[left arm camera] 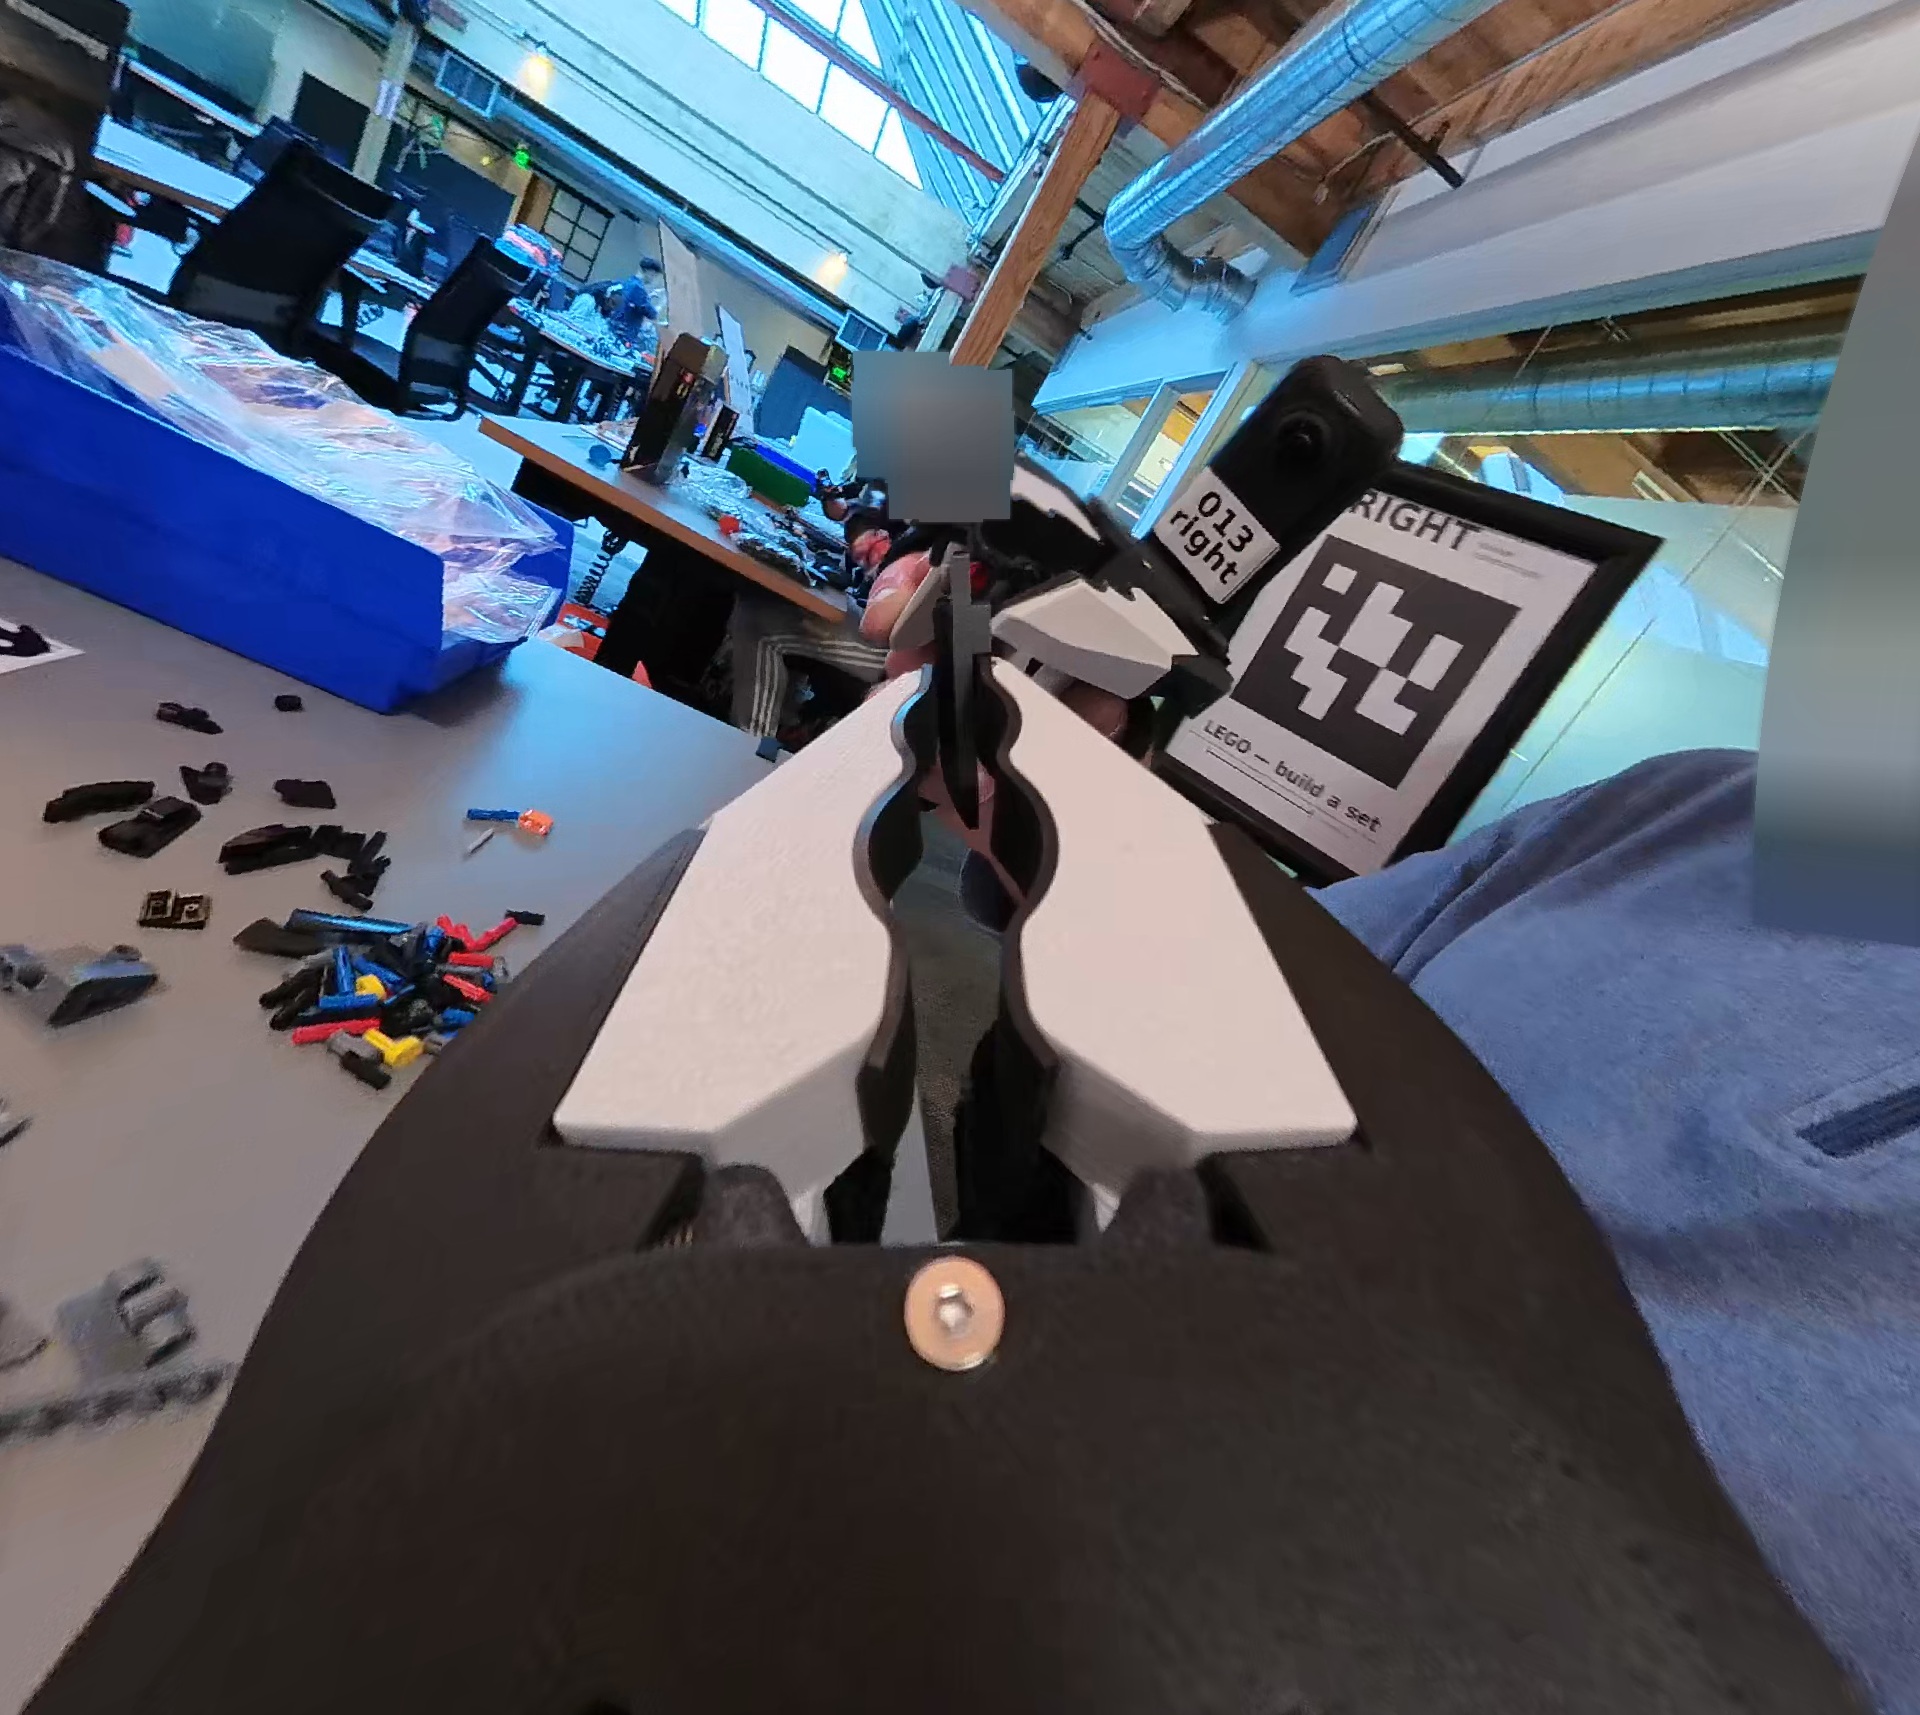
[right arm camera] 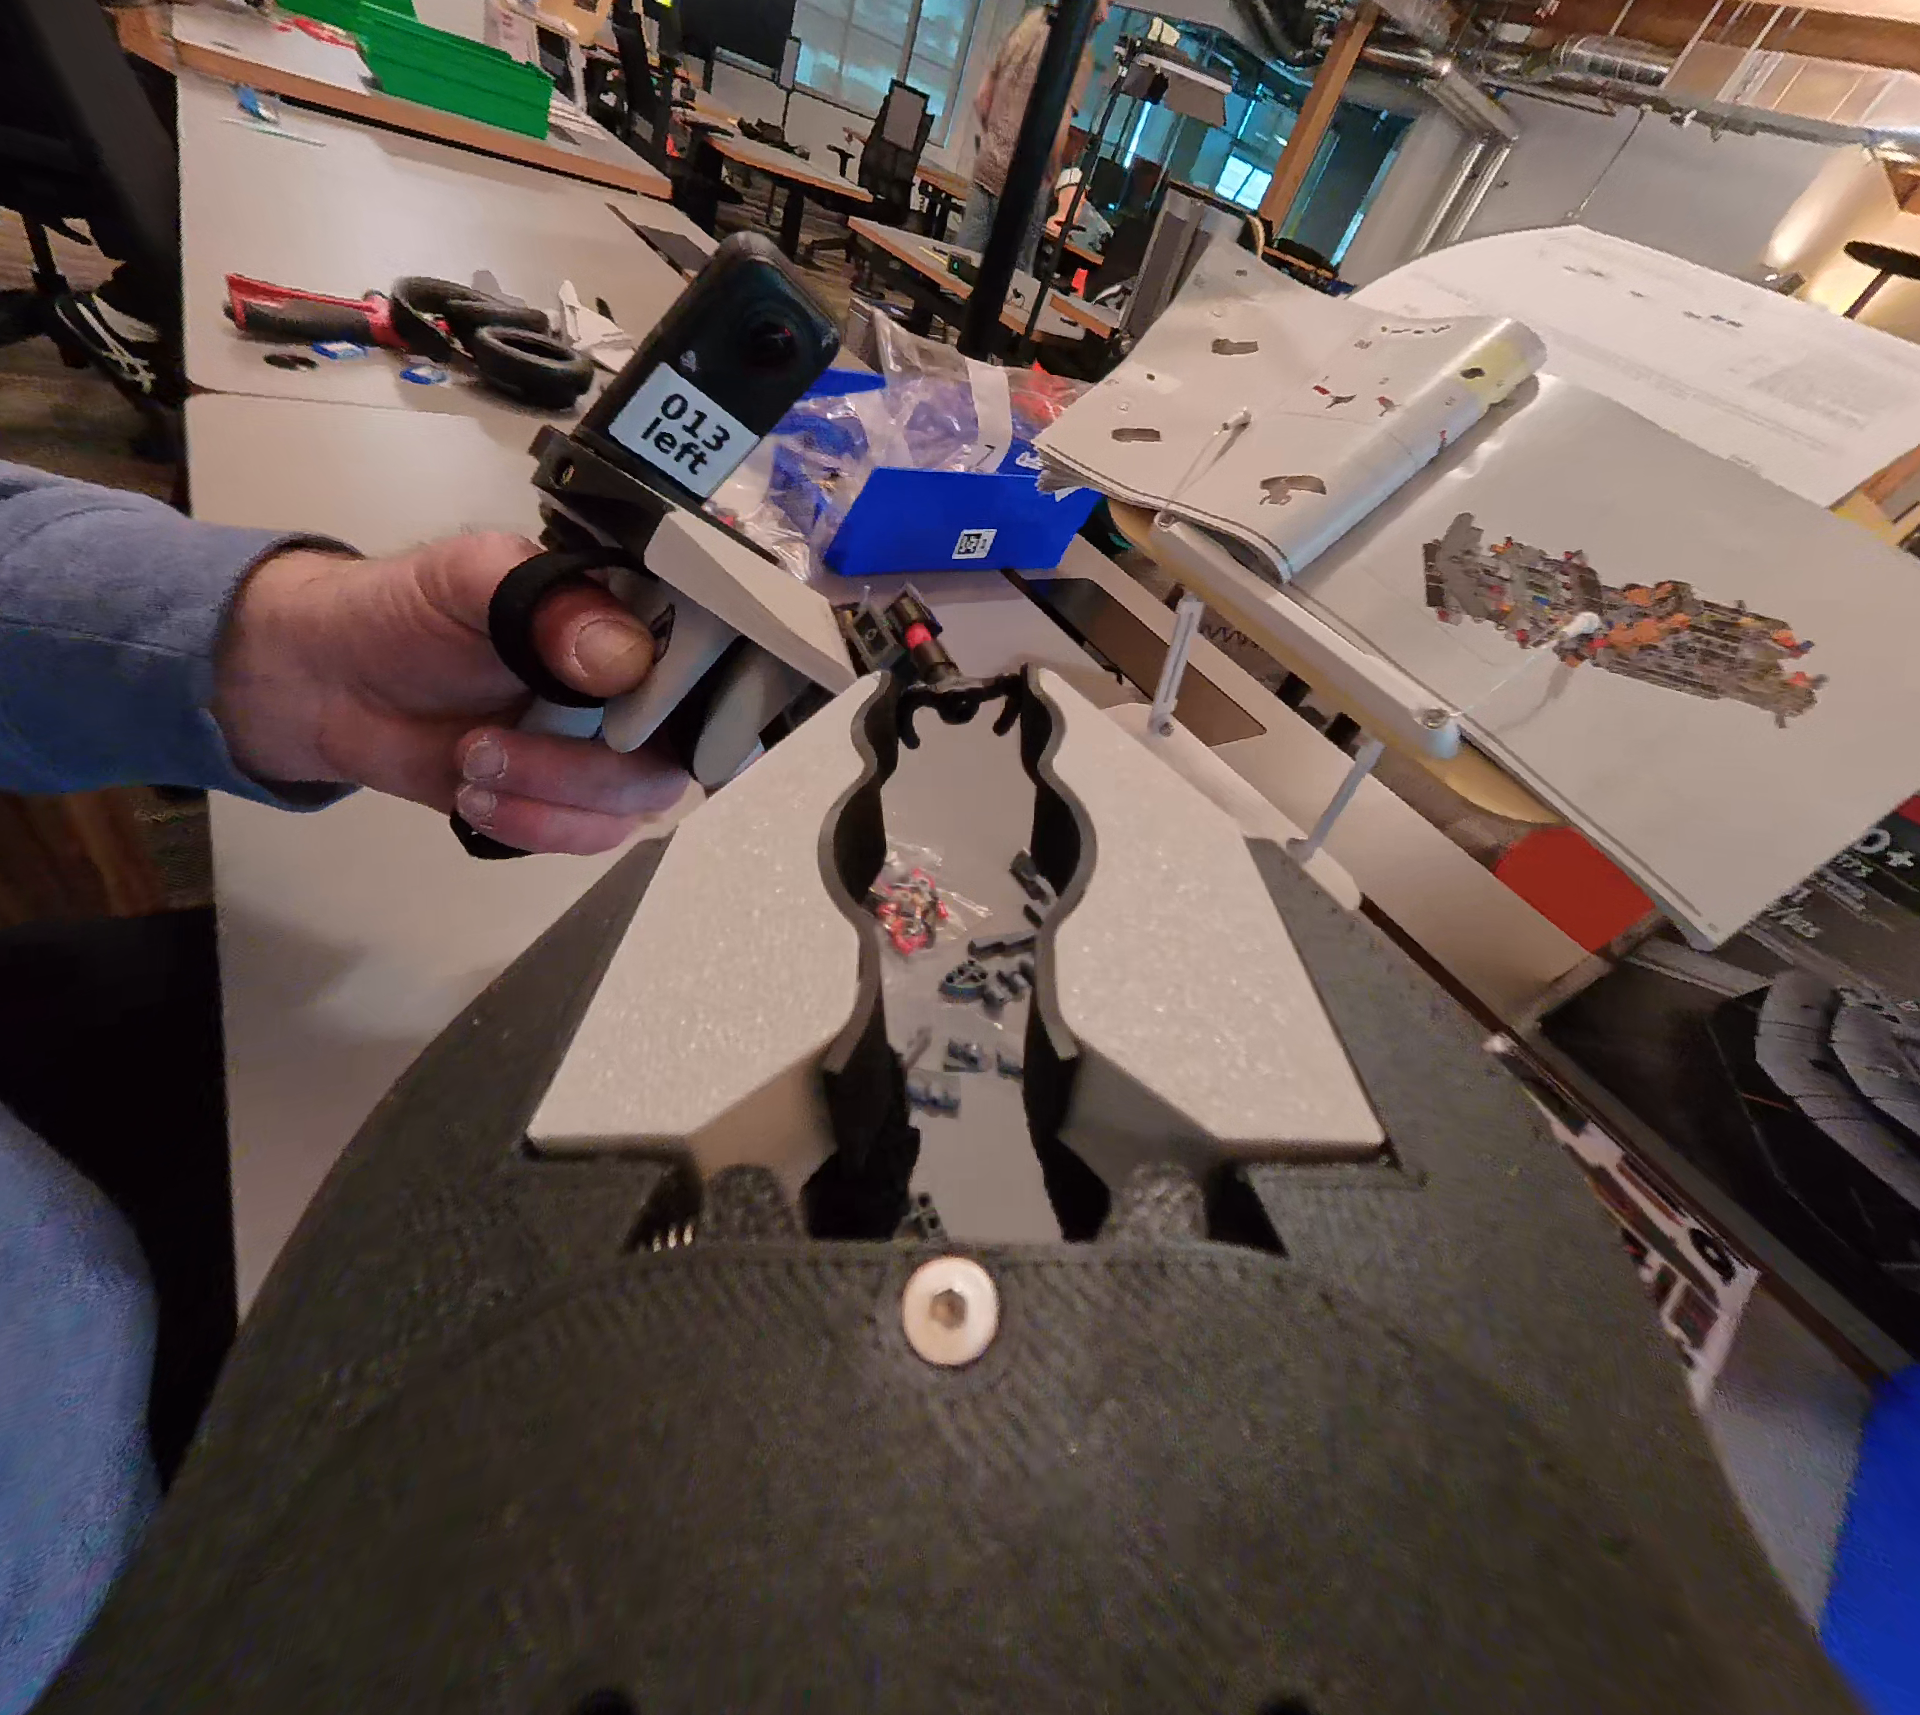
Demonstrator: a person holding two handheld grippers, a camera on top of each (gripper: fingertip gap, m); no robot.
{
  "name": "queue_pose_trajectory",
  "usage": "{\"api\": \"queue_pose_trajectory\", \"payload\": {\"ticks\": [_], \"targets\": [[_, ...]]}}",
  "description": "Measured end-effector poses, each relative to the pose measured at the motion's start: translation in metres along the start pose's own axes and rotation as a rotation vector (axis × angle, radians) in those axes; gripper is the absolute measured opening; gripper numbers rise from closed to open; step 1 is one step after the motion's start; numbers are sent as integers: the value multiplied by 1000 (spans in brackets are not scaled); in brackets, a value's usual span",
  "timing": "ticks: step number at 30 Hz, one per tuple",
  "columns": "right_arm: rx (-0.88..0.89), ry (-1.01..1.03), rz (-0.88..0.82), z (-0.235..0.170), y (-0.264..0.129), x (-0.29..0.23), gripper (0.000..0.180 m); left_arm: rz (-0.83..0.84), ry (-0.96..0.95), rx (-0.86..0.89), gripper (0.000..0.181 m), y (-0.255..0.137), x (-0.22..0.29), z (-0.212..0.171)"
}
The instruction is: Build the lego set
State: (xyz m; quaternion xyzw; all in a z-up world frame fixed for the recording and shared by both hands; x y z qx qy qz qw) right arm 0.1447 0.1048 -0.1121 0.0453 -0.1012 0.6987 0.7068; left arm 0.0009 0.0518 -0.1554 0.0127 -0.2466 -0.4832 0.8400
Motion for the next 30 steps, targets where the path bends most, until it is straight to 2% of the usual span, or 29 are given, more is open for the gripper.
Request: {"api": "queue_pose_trajectory", "payload": {"ticks": [8,12,16,20,30], "targets": [[30,175,16,-8,-4,-26,20,81,104,-34,4,-38,15,-10],[75,322,-61,-39,-25,-31,20,108,44,58,4,-71,14,-24],[82,386,-145,-76,-51,-44,20,121,36,45,4,-82,10,-37],[48,379,-178,-98,-61,-47,20,129,58,25,4,-83,10,-40],[-99,255,-188,-131,-51,-35,20,130,8,-39,4,-86,-5,-66]]}}
Point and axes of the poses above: each gripper's, where its closed fingertips meet, y out along the fingers, z out of its top, x = y × z across the jaws, the point moved 8 cm from there along -y, back along the fingers, and after that the axes turned 6 degrees about y, right-handed, at the moved point
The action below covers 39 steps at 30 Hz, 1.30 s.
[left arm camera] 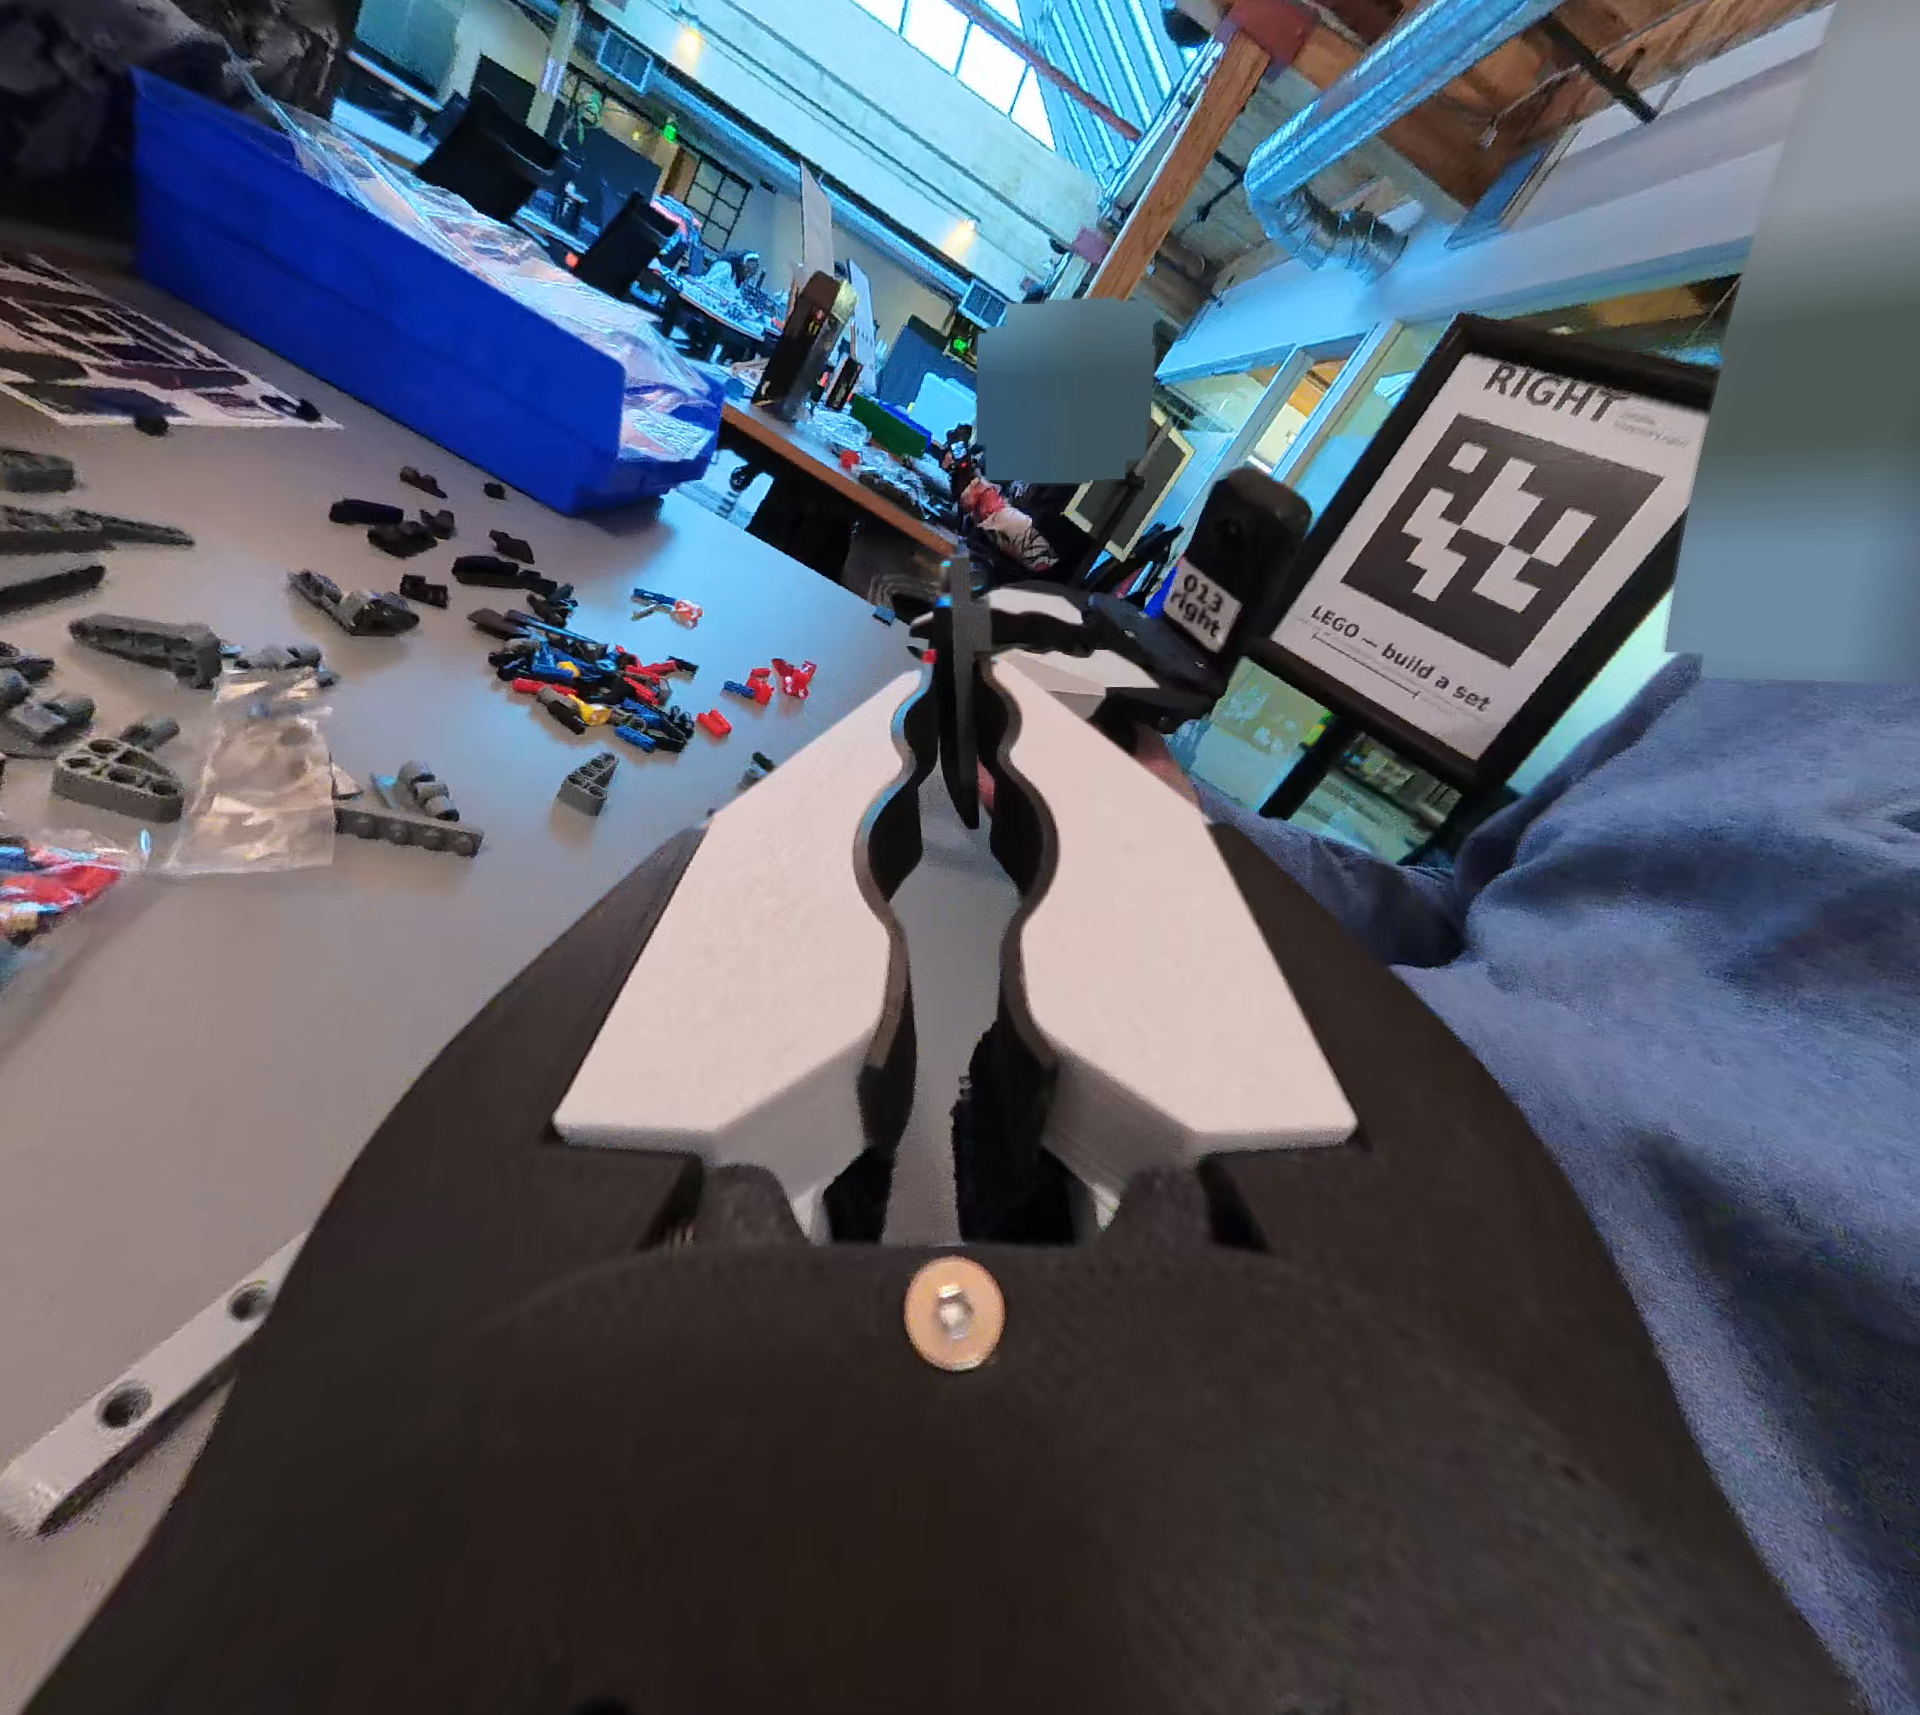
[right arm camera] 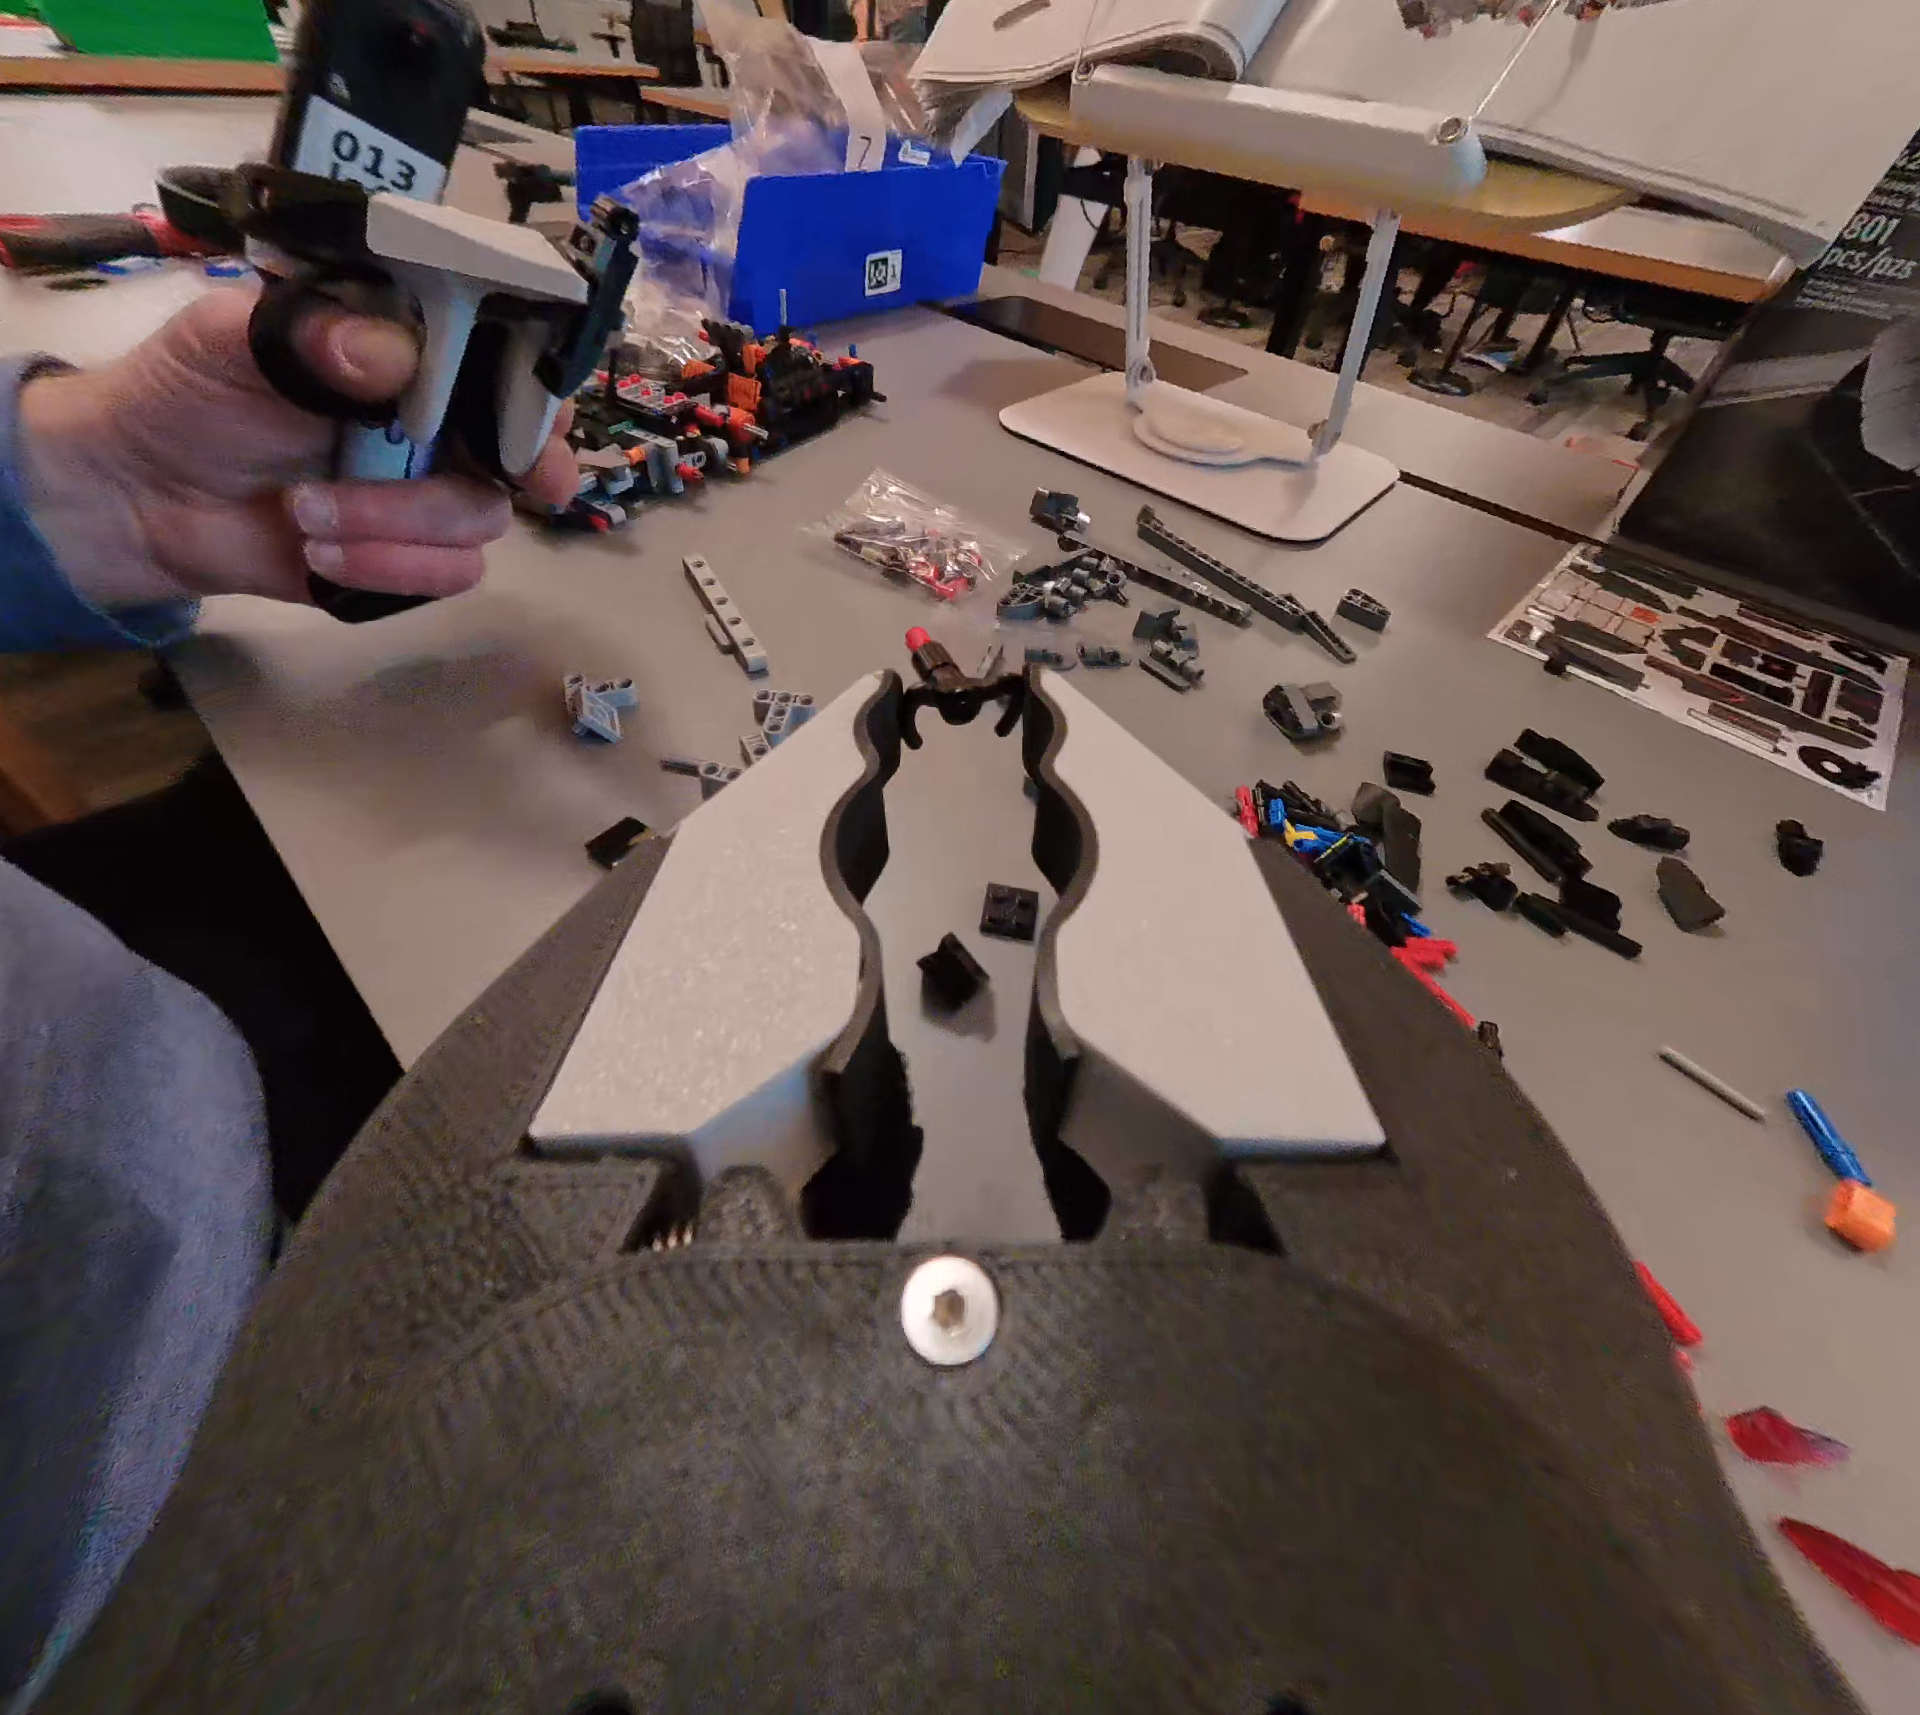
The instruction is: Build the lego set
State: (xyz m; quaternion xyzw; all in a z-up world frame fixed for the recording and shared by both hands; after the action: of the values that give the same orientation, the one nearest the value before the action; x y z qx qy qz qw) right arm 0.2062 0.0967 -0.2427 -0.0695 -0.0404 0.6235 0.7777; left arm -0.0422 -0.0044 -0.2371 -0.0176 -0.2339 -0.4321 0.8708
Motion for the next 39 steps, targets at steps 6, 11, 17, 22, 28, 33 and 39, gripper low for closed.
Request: {"api": "queue_pose_trajectory", "payload": {"ticks": [6,11,17,22,28,33,39], "targets": [[-24,-9,47,-7,20,0,20,-41,35,-44,4,-2,-8,-4],[-32,-4,110,-11,33,-1,20,-12,75,-35,4,-11,-17,1],[14,-63,154,9,25,-29,19,15,117,-1,4,-24,21,8],[41,-75,146,8,24,-39,19,103,202,-56,4,-31,42,-7],[70,-58,185,30,37,-51,20,222,431,-128,4,-34,59,16],[58,-56,255,50,69,-43,20,259,500,-144,4,-35,29,38],[69,-29,350,67,119,-28,20,275,424,-125,4,-39,-15,46]]}}
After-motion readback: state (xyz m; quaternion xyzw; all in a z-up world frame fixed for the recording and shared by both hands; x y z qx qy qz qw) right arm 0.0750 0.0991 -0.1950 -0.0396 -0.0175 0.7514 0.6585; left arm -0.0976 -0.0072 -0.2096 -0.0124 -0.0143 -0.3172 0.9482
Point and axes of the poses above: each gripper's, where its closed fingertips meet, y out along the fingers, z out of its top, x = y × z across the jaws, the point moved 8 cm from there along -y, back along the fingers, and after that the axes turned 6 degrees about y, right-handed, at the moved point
